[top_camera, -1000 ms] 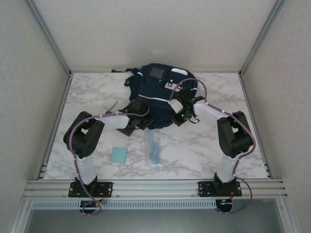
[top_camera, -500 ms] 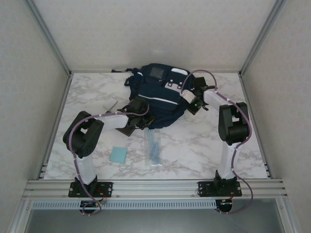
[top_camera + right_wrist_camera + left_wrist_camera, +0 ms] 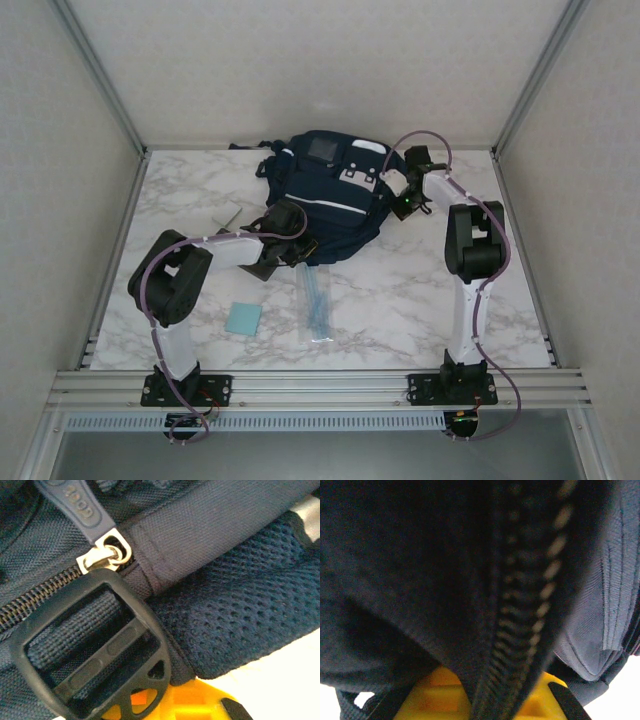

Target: Pack books, pencil case, and school supplies into a backpack

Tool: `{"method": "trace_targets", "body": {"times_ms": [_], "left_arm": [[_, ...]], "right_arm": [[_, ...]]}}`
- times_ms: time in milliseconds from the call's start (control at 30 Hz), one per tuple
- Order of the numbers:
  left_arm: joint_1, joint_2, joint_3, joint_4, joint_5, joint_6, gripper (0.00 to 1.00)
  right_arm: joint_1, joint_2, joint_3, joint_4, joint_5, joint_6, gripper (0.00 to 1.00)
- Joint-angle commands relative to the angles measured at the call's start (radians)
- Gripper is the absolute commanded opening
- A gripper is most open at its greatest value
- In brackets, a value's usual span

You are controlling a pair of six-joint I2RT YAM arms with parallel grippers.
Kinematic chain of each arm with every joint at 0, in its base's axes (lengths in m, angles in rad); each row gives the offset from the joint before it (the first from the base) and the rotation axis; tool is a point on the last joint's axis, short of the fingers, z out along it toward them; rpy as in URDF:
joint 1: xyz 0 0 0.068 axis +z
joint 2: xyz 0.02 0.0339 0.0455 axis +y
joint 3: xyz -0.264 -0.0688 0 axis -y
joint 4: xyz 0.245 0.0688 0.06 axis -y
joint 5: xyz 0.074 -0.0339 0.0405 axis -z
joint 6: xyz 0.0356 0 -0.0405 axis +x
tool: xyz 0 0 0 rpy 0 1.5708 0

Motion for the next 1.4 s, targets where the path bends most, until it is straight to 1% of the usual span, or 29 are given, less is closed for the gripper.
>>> {"method": "trace_targets", "body": {"times_ms": [0, 100, 333, 467, 500, 600, 633, 700, 733, 767, 800, 833, 867, 900, 1000, 1100, 1133, 1233, 1333, 1367], "left_arm": [[0.016, -0.022, -0.038, -0.099, -0.04, 0.049, 0.0], [0.016, -0.027, -0.038, -0.095, -0.04, 0.051, 0.0], [0.013, -0.045, -0.04, -0.089, -0.034, 0.063, 0.0], [0.011, -0.055, -0.042, -0.066, -0.019, 0.075, 0.0], [0.011, -0.053, -0.032, -0.064, -0.006, 0.083, 0.0], [0.01, -0.052, 0.009, -0.067, 0.011, 0.112, 0.0], [0.01, -0.054, 0.024, -0.075, 0.012, 0.123, 0.07], [0.01, -0.062, 0.058, -0.078, 0.018, 0.154, 0.24], [0.011, -0.066, 0.071, -0.076, 0.017, 0.167, 0.33], [0.01, -0.072, 0.086, -0.077, 0.013, 0.186, 0.45], [0.01, -0.076, 0.111, -0.087, 0.005, 0.212, 0.52], [0.01, -0.08, 0.134, -0.106, -0.003, 0.239, 0.56], [0.009, -0.082, 0.163, -0.134, -0.012, 0.269, 0.6], [0.01, -0.087, 0.188, -0.161, -0.022, 0.298, 0.62], [0.012, -0.103, 0.233, -0.206, -0.062, 0.361, 0.67], [0.025, -0.109, 0.251, -0.243, -0.11, 0.41, 0.68], [0.034, -0.108, 0.249, -0.248, -0.112, 0.416, 0.68], [0.065, -0.109, 0.229, -0.239, -0.112, 0.416, 0.69], [0.088, -0.099, 0.215, -0.247, -0.129, 0.428, 0.7], [0.096, -0.091, 0.209, -0.243, -0.126, 0.428, 0.7]], "right_arm": [[-0.053, 0.007, 0.076, 0.209, 0.22, 0.094, 0.0], [-0.056, 0.011, 0.103, 0.23, 0.262, 0.138, 0.0], [-0.057, 0.082, 0.255, 0.152, 0.332, 0.285, 0.0], [-0.057, 0.08, 0.268, 0.112, 0.304, 0.337, 0.01], [-0.057, 0.066, 0.252, 0.104, 0.285, 0.346, 0.05], [-0.058, -0.008, 0.164, 0.096, 0.216, 0.368, 0.22], [-0.058, -0.032, 0.128, 0.096, 0.199, 0.374, 0.25], [-0.057, -0.105, 0.046, 0.098, 0.17, 0.398, 0.29], [-0.058, -0.134, 0.015, 0.094, 0.158, 0.412, 0.31], [-0.055, -0.166, -0.016, 0.088, 0.143, 0.429, 0.32], [-0.056, -0.194, -0.044, 0.081, 0.125, 0.451, 0.36], [-0.056, -0.218, -0.065, 0.076, 0.105, 0.467, 0.39], [-0.056, -0.241, -0.083, 0.063, 0.088, 0.486, 0.49], [-0.055, -0.26, -0.097, 0.052, 0.081, 0.507, 0.52], [-0.052, -0.301, -0.135, 0.07, 0.047, 0.556, 0.52], [-0.047, -0.292, -0.103, 0.062, -0.071, 0.62, 0.51], [-0.043, -0.279, -0.088, 0.063, -0.107, 0.637, 0.51], [-0.016, -0.219, -0.022, 0.053, -0.15, 0.662, 0.49], [0.017, -0.134, 0.069, 0.023, -0.149, 0.659, 0.45], [0.024, -0.101, 0.102, 0.012, -0.148, 0.654, 0.42]]}}
